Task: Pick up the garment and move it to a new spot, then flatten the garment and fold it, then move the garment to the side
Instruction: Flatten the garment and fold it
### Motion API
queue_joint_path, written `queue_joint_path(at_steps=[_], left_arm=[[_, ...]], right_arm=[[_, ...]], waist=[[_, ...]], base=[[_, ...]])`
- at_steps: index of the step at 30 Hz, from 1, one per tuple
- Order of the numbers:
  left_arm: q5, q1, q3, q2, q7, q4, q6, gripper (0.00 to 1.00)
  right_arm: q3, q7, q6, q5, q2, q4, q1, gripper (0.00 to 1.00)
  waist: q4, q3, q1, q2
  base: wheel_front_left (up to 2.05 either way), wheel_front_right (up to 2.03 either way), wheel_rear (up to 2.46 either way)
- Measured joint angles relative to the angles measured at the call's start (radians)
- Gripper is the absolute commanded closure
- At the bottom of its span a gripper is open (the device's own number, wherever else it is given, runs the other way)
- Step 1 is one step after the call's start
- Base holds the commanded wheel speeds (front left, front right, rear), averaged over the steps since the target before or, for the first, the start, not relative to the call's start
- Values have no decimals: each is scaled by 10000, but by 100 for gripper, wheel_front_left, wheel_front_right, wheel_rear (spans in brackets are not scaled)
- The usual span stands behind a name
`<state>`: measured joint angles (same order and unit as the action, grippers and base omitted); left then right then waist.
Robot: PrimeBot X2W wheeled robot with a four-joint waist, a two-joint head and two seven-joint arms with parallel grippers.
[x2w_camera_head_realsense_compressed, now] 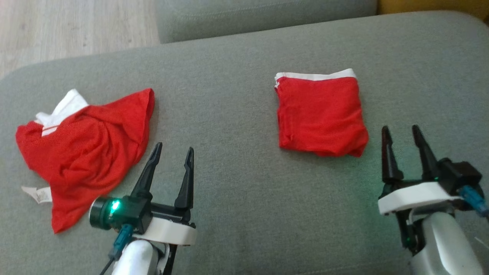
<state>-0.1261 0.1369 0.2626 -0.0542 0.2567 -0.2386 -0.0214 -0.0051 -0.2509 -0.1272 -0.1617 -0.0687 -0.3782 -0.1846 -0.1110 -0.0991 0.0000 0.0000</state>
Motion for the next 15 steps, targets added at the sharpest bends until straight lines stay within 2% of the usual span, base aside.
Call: queue_joint_path(at_steps=[2,3,7,10,15], left_arm=[[29,22,19,2,0,0,-56,0],[29,42,36,4,0,-2,-58,0],[40,304,211,10,0,-33,-69,0],[40,559,303,19,0,-81,-142,0],[40,755,389,27,0,-171,-155,0]], right_arm=[[-263,25,0,163,33,13,-144,0],[-401,100,0,207,46,-8,-272,100],[-955,596,0,282,132,-449,-1247,100],[-1467,869,0,782,140,-1030,-2181,100],[-2052,1018,0,1476,138,-2468,-3435,100]], waist=[[83,-152,0,0],[141,-240,0,0],[471,-669,2,0],[794,-1019,2,0],[1384,-1542,3,0]], base=[[0,0,0],[0,0,0],[0,0,0],[0,0,0],[0,0,0]])
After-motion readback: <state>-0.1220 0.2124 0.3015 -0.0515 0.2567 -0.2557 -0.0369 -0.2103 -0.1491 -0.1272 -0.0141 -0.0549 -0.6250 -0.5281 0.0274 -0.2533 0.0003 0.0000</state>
